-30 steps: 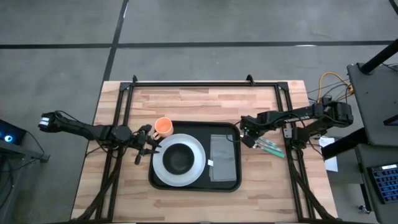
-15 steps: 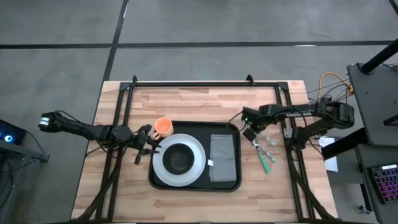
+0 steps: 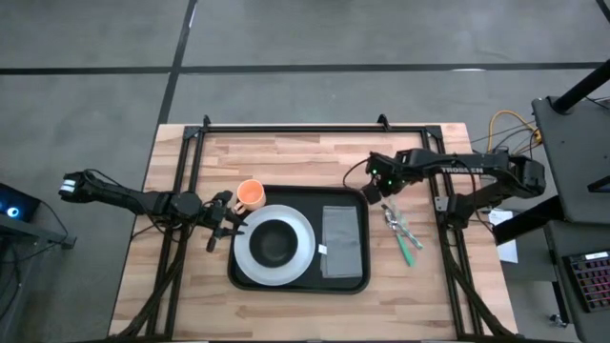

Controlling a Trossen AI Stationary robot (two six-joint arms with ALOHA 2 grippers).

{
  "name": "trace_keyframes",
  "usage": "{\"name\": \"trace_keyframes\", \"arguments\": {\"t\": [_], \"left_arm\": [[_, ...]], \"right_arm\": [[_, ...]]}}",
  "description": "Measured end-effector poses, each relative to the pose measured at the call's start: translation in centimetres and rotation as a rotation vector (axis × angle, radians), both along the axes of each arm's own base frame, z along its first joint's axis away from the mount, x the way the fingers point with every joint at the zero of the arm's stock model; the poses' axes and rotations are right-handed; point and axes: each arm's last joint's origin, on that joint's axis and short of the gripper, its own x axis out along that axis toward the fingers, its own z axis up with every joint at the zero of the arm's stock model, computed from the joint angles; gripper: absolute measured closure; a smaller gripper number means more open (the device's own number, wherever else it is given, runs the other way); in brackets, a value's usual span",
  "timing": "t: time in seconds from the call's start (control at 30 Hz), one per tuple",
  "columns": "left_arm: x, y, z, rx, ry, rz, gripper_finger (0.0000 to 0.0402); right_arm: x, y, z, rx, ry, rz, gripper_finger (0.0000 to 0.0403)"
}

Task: Set up tray
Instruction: Put the blue patterned fork on top of the gray napkin to the right of the white plate

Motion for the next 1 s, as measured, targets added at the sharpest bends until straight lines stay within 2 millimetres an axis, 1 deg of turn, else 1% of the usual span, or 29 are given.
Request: {"name": "trace_keyframes", "arguments": {"t": [0.33, 0.77, 0.9, 1.0], "left_arm": [[0.0, 0.0, 0.0, 0.0, 0.0, 0.0, 0.03], [0.0, 0.0, 0.0, 0.0, -0.001, 0.0, 0.03], [0.0, 0.0, 0.0, 0.0, 0.0, 0.0, 0.03], [0.0, 0.0, 0.0, 0.0, 0.0, 0.0, 0.03]], "right_arm": [[1.1, 3.2, 0.5, 0.089, -0.055, -0.161, 0.0392], [1.8, 7.8, 0.7, 0.176, -0.094, -0.363, 0.0392], [3.1, 9.4, 1.2, 0.171, -0.125, -0.389, 0.0392], [4.6, 10.3, 1.2, 0.166, -0.117, -0.383, 0.0392]]}}
